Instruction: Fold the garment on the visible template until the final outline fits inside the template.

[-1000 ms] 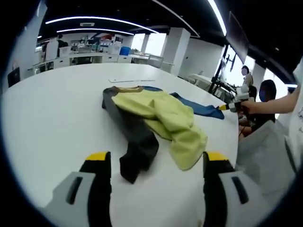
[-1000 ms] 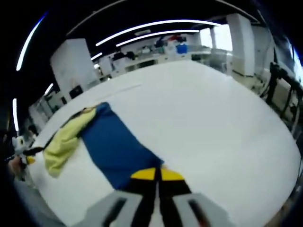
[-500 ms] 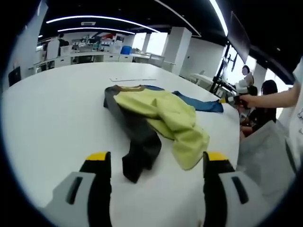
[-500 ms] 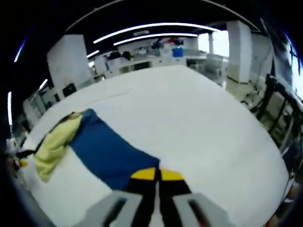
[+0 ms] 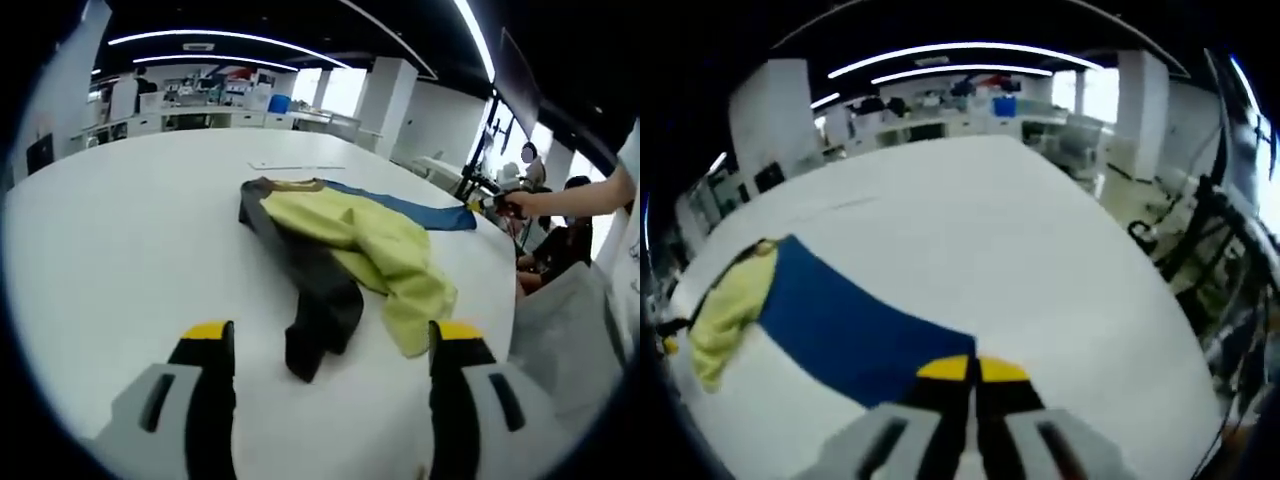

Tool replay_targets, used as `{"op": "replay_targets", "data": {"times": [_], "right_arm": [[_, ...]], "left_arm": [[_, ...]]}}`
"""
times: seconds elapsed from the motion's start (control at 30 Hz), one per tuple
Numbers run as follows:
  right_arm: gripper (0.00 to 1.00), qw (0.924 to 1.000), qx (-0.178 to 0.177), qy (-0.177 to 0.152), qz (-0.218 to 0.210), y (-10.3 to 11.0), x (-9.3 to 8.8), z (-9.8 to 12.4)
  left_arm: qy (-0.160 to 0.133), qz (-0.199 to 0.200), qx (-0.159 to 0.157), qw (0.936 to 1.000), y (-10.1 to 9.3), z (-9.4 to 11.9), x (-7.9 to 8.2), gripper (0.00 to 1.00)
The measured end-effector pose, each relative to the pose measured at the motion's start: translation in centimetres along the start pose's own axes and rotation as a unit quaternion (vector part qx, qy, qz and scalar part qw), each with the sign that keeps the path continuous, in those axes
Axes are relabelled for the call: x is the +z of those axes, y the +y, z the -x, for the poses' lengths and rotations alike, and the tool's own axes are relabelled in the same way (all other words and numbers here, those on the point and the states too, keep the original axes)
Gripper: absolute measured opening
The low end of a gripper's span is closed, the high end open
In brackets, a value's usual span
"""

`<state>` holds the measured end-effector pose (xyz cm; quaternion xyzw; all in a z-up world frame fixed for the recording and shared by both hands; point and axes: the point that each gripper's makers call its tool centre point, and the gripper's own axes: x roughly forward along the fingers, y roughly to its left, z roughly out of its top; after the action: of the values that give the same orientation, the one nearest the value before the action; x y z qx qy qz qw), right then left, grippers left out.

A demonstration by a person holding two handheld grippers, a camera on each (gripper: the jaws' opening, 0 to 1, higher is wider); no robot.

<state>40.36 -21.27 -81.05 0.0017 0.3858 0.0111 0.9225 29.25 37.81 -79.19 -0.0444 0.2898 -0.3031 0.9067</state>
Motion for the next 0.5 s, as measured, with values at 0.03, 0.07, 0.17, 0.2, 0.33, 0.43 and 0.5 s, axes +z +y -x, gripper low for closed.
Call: {"op": "replay_targets", "data": {"times": [0.03,0.07,0.17,0.2,0.33,0.43,0.5], "right_arm": [[0.00,1.0000,-0.001,0.004,0.001,0.2,-0.1,0.0],[0.00,0.9999,-0.002,0.006,0.009,-0.5,0.1,-0.9],[0.00,0.9997,-0.007,0.019,0.016,0.5,-0.5,-0.6],[0.00,0.9993,-0.009,0.029,0.020,-1.2,-0.6,-2.2],[0.00,0.9986,-0.013,0.044,0.025,-1.1,-1.5,-2.7],[0.00,0.9983,-0.016,0.050,0.023,-0.3,-2.0,-2.3],[0.00,0.9987,-0.017,0.043,0.021,-0.1,-1.8,-2.3]], "left_arm": [[0.000,0.001,0.001,1.0000,0.2,0.0,0.0,0.76],[0.001,0.001,0.002,1.0000,0.3,0.0,-0.1,0.76],[0.004,0.004,0.006,1.0000,0.6,-0.1,-0.2,0.76],[0.004,0.005,0.007,1.0000,0.6,-0.1,-0.2,0.76],[0.006,0.010,0.011,0.9999,0.8,0.1,-0.5,0.76],[0.009,0.014,0.014,0.9998,1.1,0.1,-1.0,0.76],[0.011,0.015,0.017,0.9997,1.2,0.1,-1.1,0.76]]}}
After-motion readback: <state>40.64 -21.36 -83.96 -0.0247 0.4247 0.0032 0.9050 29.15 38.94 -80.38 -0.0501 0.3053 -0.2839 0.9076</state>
